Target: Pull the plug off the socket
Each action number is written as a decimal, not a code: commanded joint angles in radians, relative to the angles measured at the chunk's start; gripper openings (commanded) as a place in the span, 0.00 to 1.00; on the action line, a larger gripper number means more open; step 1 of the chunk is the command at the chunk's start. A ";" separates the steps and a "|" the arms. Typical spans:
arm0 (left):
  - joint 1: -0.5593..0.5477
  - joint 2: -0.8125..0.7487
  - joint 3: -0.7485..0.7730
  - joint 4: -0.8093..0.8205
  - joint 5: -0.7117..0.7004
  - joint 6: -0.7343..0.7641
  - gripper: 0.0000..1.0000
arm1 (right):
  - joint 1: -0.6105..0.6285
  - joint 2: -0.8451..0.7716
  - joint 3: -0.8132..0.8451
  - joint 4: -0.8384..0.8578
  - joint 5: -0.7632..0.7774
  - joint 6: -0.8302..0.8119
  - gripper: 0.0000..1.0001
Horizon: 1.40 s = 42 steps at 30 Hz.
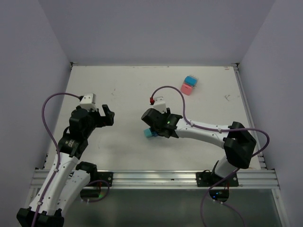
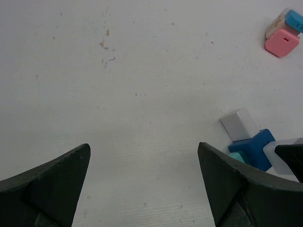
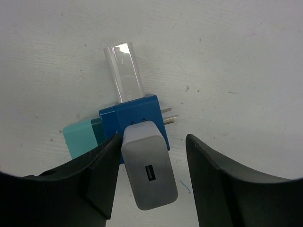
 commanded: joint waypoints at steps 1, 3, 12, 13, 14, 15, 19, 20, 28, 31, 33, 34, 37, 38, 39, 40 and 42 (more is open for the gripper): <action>0.003 0.004 0.014 -0.002 0.002 -0.006 1.00 | -0.018 -0.065 -0.034 0.047 -0.046 -0.045 0.59; 0.003 0.005 0.012 -0.002 0.000 -0.006 1.00 | -0.030 -0.071 -0.057 0.068 -0.080 -0.049 0.56; 0.003 0.024 0.010 0.002 0.016 -0.010 1.00 | -0.042 -0.079 -0.075 0.114 -0.158 -0.074 0.39; 0.003 0.025 0.007 0.005 0.017 -0.010 1.00 | -0.045 -0.076 -0.074 0.116 -0.163 -0.074 0.40; 0.003 0.027 0.007 0.007 0.020 -0.010 1.00 | -0.045 -0.076 -0.074 0.113 -0.169 -0.074 0.40; 0.003 0.032 0.009 0.008 0.023 -0.013 1.00 | -0.047 -0.077 -0.072 0.108 -0.172 -0.069 0.42; 0.003 0.041 0.009 0.013 0.025 -0.012 1.00 | -0.048 -0.077 -0.058 0.071 -0.175 -0.069 0.52; 0.003 0.044 0.009 0.015 0.025 -0.012 1.00 | -0.048 -0.077 -0.052 0.064 -0.175 -0.069 0.55; 0.003 0.059 0.009 0.016 0.026 -0.012 1.00 | -0.051 -0.074 -0.049 0.036 -0.181 -0.072 0.56; 0.003 0.059 0.009 0.018 0.025 -0.010 1.00 | -0.050 -0.062 -0.052 0.034 -0.178 -0.069 0.54; 0.003 0.064 0.007 0.019 0.051 -0.010 1.00 | -0.051 -0.059 -0.054 0.030 -0.175 -0.068 0.53; 0.003 0.064 0.007 0.019 0.051 -0.010 1.00 | -0.050 -0.055 -0.054 0.028 -0.174 -0.065 0.51; 0.003 0.068 0.004 0.025 0.063 -0.019 0.99 | -0.056 -0.051 -0.060 0.030 -0.174 -0.057 0.47; 0.003 0.070 0.003 0.030 0.068 -0.021 1.00 | -0.058 -0.050 -0.063 0.034 -0.178 -0.054 0.46; 0.003 0.071 0.001 0.033 0.080 -0.026 1.00 | -0.059 -0.050 -0.066 0.034 -0.184 -0.052 0.45; 0.003 0.071 -0.003 0.036 0.088 -0.029 0.99 | -0.062 -0.050 -0.068 0.034 -0.191 -0.052 0.42; 0.003 0.076 -0.006 0.050 0.114 -0.047 1.00 | -0.064 -0.059 -0.075 0.045 -0.200 -0.051 0.34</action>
